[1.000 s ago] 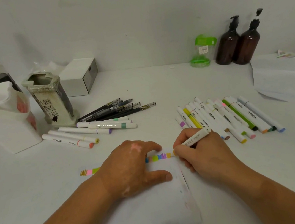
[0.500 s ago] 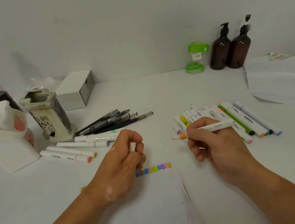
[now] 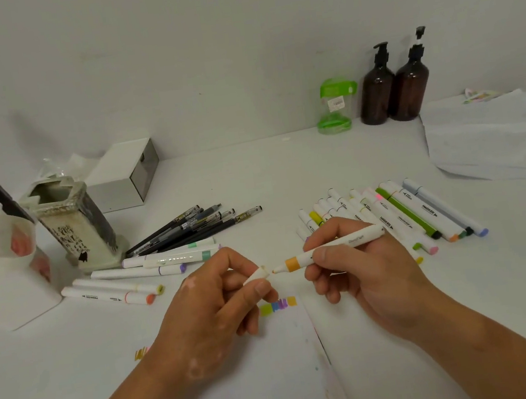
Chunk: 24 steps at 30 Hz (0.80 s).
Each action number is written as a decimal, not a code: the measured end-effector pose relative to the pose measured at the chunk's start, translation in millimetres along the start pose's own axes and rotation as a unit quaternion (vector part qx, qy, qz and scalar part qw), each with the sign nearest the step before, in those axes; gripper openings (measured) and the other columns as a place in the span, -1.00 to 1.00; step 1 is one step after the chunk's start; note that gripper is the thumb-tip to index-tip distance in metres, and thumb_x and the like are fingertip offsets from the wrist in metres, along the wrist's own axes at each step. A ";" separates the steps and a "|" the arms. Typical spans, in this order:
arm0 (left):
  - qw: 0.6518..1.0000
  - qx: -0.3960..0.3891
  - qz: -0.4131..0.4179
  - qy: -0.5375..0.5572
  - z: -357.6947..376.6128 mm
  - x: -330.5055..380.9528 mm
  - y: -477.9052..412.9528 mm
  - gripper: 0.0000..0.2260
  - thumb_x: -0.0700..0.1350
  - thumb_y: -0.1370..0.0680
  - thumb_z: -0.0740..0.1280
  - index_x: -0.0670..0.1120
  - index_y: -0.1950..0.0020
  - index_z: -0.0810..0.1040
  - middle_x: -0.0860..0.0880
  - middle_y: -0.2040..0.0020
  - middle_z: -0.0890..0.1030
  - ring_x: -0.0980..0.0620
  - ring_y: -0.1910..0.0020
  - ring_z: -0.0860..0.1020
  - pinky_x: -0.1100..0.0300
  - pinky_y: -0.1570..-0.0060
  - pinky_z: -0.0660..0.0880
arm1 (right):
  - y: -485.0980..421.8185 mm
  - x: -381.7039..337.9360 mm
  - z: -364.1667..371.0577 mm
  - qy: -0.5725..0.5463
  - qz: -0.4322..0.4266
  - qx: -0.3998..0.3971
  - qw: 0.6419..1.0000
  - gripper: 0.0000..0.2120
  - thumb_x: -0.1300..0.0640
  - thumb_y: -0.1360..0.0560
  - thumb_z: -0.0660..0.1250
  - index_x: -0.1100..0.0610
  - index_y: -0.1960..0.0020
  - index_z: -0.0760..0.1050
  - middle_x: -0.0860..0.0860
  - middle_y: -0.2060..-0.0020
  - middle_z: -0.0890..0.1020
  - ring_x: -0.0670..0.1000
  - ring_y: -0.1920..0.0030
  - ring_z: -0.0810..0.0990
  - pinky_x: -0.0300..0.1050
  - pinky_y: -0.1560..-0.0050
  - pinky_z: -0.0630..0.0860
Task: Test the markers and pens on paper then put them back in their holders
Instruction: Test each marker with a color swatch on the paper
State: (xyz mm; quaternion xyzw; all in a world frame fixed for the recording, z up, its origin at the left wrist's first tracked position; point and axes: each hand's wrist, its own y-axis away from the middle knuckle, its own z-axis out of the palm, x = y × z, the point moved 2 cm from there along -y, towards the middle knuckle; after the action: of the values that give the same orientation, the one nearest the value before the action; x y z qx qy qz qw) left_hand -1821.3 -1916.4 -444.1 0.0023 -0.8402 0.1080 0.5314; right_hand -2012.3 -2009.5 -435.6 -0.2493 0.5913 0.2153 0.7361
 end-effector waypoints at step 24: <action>0.997 0.028 -0.025 0.070 -9.9 -0.9 -3.1 -0.88 0.02 -0.42 0.49 0.03 0.11 0.65 -0.12 0.42 0.63 0.03 0.47 0.55 0.28 0.37 0.51 | 0.3 -9.2 -4.8 0.141 -0.017 -0.025 0.990 -0.92 0.13 -0.44 0.45 0.04 0.12 0.74 0.03 0.34 0.67 -0.05 0.35 0.60 -0.19 0.33 0.55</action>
State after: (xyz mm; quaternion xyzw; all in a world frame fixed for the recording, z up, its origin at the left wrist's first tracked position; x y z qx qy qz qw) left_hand -1811.7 -1917.7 -440.3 0.0302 -0.7975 0.1180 0.5910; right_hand -2018.1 -2012.5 -427.5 -0.3053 0.6791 0.1797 0.6429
